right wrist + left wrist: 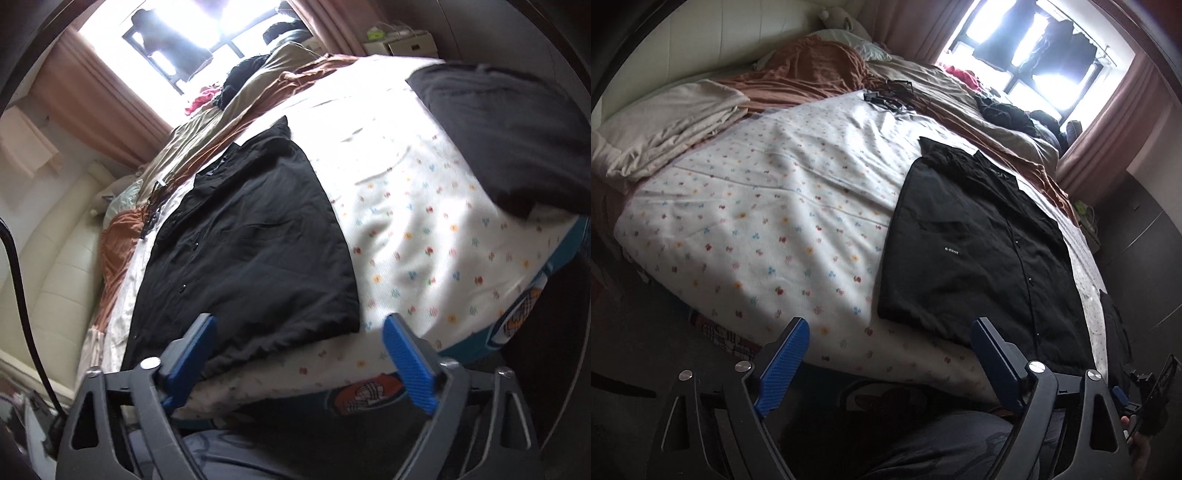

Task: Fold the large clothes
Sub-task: 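Lift both grippers away from the folded black shirt, then grasp the black shirt's end with the left gripper while the right gripper grasps beside it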

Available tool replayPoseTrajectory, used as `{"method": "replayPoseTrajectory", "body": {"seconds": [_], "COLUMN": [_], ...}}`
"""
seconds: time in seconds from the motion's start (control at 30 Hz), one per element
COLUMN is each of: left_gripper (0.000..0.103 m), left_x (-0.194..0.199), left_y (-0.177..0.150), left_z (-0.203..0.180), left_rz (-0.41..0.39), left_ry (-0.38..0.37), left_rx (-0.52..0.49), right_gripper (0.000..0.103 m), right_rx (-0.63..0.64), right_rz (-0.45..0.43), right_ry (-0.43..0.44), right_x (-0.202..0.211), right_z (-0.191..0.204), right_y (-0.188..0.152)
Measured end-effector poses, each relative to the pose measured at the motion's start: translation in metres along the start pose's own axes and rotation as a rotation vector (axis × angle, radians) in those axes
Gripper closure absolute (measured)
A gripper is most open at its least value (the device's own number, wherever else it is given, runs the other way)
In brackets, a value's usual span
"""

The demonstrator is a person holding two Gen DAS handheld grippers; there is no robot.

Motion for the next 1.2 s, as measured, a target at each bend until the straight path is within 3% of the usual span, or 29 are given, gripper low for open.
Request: {"method": "replayPoseTrajectory", "body": {"seconds": [0.13, 0.27, 0.73, 0.87, 1.1, 1.2], "left_gripper": [0.028, 0.043, 0.048, 0.048, 0.048, 0.048], "left_x": [-0.011, -0.023, -0.082, -0.09, -0.091, -0.087], "left_y": [-0.008, -0.008, 0.014, 0.018, 0.001, -0.003], "left_z": [0.007, 0.005, 0.014, 0.009, -0.001, -0.002], "left_rz": [0.029, 0.057, 0.127, 0.151, 0.217, 0.222], "left_ry": [-0.007, -0.025, -0.075, -0.128, -0.322, -0.362], "left_rx": [0.028, 0.032, 0.102, 0.134, 0.249, 0.287], "right_gripper": [0.023, 0.034, 0.037, 0.037, 0.037, 0.037], "right_rx": [-0.081, -0.119, -0.19, -0.204, -0.223, -0.224], "right_rz": [0.021, 0.037, 0.111, 0.113, 0.115, 0.113], "right_ry": [0.052, 0.078, 0.196, 0.242, 0.274, 0.281], "right_x": [-0.011, -0.021, -0.069, -0.076, -0.08, -0.082], "right_z": [-0.017, -0.028, -0.028, -0.023, -0.017, -0.016], "right_y": [-0.004, -0.004, -0.001, 0.0, 0.001, 0.001]}}
Point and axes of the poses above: each gripper's, at about its wrist camera, not at the fingertips, and x roughly against the way its jaws point, z to its left, y to its top, the point moved 10 cm from there along -x, roughly the way its jaws point, and after that the axes turned 5 degrees about z, right-handed, at the moved point
